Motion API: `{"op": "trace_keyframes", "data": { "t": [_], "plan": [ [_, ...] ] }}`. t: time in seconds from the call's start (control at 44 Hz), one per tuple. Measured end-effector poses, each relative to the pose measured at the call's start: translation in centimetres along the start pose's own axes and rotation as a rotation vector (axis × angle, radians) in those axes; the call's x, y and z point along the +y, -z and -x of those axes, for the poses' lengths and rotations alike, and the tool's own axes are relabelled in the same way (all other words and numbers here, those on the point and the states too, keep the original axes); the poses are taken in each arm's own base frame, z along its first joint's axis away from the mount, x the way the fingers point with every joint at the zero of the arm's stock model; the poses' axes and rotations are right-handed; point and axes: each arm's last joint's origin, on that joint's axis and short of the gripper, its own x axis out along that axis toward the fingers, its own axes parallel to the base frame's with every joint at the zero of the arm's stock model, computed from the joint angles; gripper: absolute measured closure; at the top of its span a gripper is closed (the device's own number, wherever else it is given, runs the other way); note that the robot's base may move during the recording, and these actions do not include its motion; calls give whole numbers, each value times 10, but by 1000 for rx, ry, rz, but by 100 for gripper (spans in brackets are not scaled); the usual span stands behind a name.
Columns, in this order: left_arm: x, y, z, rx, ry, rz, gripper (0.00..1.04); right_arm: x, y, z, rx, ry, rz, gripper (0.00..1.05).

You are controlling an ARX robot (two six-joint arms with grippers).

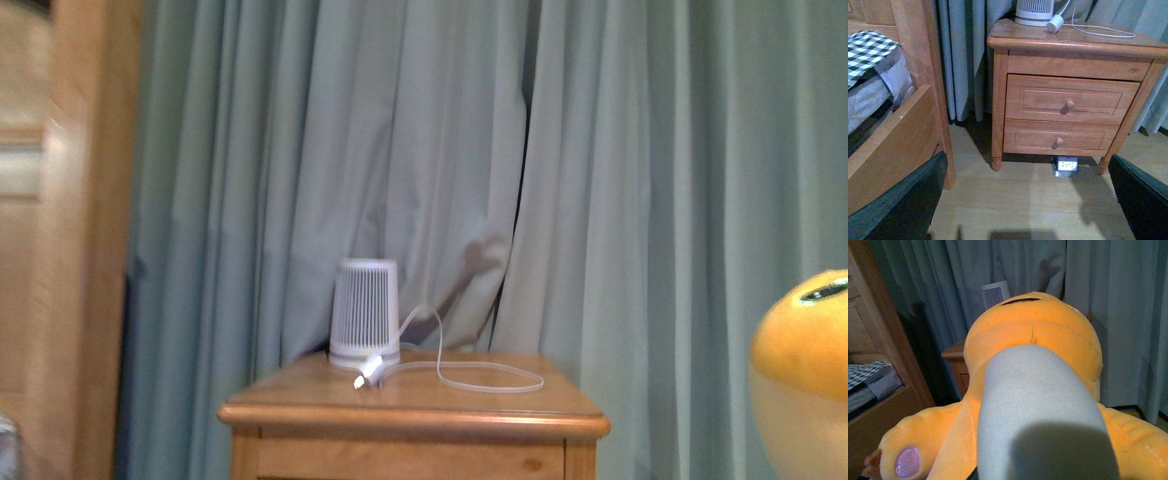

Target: Put away toys

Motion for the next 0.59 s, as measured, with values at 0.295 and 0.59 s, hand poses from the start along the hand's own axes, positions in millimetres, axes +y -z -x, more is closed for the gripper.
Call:
{"op": "trace_keyframes", "data": {
  "t": [0.295,0.59],
  "plan": [
    [0,0,0,-1,-6,0,6,1,0,0,1,-8,1,95],
    [0,0,0,1,-1,0,6,0,0,0,-2,0,2,95]
  ]
}}
